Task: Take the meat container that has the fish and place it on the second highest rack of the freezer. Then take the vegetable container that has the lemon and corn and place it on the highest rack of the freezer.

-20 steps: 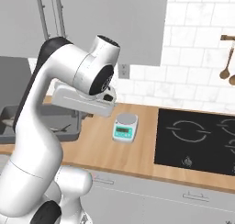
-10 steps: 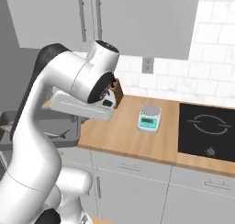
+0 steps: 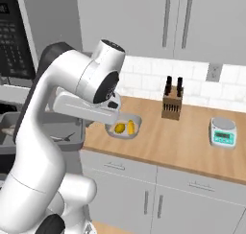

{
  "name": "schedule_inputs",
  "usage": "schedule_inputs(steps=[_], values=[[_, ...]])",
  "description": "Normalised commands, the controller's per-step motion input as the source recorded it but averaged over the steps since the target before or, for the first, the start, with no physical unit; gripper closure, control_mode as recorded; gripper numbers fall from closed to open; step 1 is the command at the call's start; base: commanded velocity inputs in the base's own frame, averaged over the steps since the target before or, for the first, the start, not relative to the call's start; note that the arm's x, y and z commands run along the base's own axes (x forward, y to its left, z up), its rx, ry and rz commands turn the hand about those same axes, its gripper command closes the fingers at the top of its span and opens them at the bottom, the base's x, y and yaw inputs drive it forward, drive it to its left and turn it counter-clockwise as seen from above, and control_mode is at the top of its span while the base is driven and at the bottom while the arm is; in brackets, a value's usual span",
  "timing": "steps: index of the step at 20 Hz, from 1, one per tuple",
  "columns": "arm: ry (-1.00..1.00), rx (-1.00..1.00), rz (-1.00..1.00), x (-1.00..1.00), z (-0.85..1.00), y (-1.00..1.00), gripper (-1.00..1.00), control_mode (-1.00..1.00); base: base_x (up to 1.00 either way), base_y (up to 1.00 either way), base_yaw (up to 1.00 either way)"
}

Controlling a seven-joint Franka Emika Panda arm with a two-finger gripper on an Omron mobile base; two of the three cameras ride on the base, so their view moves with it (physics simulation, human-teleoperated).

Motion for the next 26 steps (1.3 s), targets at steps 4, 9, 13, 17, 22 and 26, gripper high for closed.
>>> schedule_inputs(steps=[4,9,13,17,22,26], values=[[0.00,0.00,0.00,0.00,0.00,0.00,1.00,1.00,-0.53,1.00,0.05],[0.00,0.00,0.00,0.00,0.00,0.00,1.00,1.00,-0.28,1.00,0.01],[0.00,0.00,0.00,0.00,0.00,0.00,1.00,1.00,-0.11,1.00,0.00],[0.00,0.00,0.00,0.00,0.00,0.00,1.00,1.00,-0.06,1.00,-0.01],[0.00,0.00,0.00,0.00,0.00,0.00,1.00,1.00,-0.37,1.00,0.00],[0.00,0.00,0.00,0.00,0.00,0.00,1.00,1.00,-0.30,1.00,-0.02]])
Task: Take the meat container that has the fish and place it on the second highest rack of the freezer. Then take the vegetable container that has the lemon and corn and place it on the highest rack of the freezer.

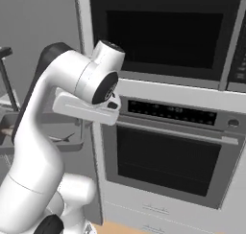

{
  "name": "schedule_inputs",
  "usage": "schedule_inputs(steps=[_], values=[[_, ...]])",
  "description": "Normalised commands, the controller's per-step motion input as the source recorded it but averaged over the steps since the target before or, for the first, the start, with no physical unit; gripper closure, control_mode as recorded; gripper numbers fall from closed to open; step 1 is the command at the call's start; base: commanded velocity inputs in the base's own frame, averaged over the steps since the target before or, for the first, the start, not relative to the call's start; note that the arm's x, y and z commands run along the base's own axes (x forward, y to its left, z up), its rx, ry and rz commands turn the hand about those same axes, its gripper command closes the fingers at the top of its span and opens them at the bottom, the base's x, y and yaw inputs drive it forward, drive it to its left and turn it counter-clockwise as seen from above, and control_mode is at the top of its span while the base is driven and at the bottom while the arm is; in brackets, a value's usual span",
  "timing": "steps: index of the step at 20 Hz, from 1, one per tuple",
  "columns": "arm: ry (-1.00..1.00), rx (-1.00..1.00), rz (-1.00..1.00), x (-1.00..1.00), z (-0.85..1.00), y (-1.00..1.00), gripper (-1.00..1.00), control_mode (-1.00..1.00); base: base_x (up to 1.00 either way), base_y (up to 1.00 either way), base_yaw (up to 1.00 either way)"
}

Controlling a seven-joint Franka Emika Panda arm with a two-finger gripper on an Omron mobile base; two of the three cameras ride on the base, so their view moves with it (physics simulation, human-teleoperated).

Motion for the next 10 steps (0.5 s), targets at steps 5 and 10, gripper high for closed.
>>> schedule_inputs(steps=[5,10], values=[[0.00,0.00,0.00,0.00,0.00,0.00,1.00,1.00,-0.09,1.00,-0.08],[0.00,0.00,0.00,0.00,0.00,0.00,1.00,1.00,0.00,0.94,-0.11]])
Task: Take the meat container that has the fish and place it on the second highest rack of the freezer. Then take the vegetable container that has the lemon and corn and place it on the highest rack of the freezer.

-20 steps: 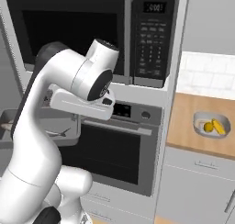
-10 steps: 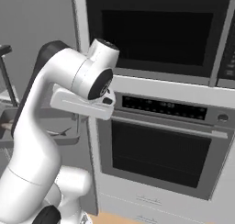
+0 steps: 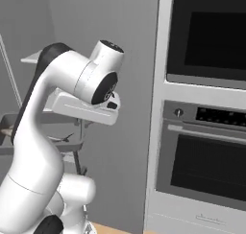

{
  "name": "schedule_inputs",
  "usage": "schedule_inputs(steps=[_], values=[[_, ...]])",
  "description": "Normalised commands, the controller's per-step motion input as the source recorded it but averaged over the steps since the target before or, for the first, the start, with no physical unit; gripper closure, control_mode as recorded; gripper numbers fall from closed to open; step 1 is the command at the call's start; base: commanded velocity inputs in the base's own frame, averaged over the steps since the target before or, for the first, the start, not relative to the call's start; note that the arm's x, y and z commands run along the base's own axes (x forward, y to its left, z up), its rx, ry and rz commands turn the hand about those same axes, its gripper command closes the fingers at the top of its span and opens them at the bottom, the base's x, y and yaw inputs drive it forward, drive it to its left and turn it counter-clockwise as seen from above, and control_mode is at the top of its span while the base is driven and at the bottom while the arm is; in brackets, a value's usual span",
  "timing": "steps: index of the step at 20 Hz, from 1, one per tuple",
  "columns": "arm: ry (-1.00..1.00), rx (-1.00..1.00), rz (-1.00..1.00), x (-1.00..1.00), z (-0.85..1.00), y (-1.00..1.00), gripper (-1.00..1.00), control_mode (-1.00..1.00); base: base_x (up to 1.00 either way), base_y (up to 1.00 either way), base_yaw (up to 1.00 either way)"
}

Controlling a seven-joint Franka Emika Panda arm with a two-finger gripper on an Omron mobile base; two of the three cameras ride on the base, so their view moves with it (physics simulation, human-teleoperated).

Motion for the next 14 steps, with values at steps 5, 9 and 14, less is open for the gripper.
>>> schedule_inputs(steps=[5,9,14], values=[[0.00,0.00,0.00,0.00,0.00,0.00,1.00,1.00,0.00,0.79,-0.12],[0.00,0.00,0.00,0.00,0.00,0.00,1.00,1.00,0.06,0.41,-0.14],[0.00,0.00,0.00,0.00,0.00,0.00,1.00,1.00,0.39,0.12,-0.11]])
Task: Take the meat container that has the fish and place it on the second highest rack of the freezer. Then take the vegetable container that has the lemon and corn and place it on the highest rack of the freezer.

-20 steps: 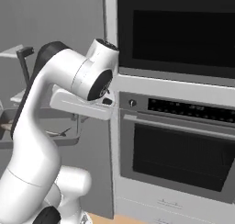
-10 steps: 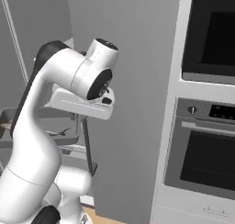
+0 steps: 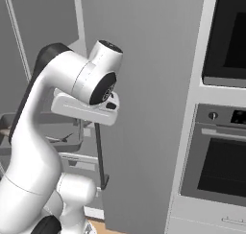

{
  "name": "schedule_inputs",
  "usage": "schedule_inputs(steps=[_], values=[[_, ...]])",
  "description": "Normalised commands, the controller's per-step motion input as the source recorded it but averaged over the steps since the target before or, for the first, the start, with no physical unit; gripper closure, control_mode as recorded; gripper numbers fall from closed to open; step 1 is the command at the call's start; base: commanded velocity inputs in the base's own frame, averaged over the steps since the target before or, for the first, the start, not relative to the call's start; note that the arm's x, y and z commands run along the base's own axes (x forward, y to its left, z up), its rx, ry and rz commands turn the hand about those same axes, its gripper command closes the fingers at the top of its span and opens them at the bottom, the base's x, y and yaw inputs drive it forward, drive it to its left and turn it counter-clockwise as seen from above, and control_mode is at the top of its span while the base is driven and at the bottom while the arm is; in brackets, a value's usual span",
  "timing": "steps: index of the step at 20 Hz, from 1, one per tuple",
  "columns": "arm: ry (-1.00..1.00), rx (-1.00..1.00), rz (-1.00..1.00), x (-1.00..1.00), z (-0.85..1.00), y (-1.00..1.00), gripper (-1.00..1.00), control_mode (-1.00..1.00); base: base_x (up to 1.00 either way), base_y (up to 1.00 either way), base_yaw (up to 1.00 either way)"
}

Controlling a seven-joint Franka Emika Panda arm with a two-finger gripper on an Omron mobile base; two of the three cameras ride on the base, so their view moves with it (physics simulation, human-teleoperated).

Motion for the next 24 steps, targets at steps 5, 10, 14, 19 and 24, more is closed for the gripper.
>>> schedule_inputs(steps=[5,10,14,19,24], values=[[0.00,0.00,0.00,0.00,0.00,0.00,1.00,1.00,0.55,0.14,-0.05],[-0.01,0.00,0.00,-0.16,0.00,0.30,1.00,-1.00,-0.05,0.37,0.00],[-0.01,0.00,-0.21,-0.06,0.00,0.51,1.00,-1.00,0.00,0.00,0.00],[0.00,0.00,-0.45,0.14,-0.12,0.38,1.00,-1.00,0.00,0.00,0.00],[0.00,0.00,-0.61,0.34,-0.15,0.23,1.00,-1.00,0.00,0.00,0.00]])
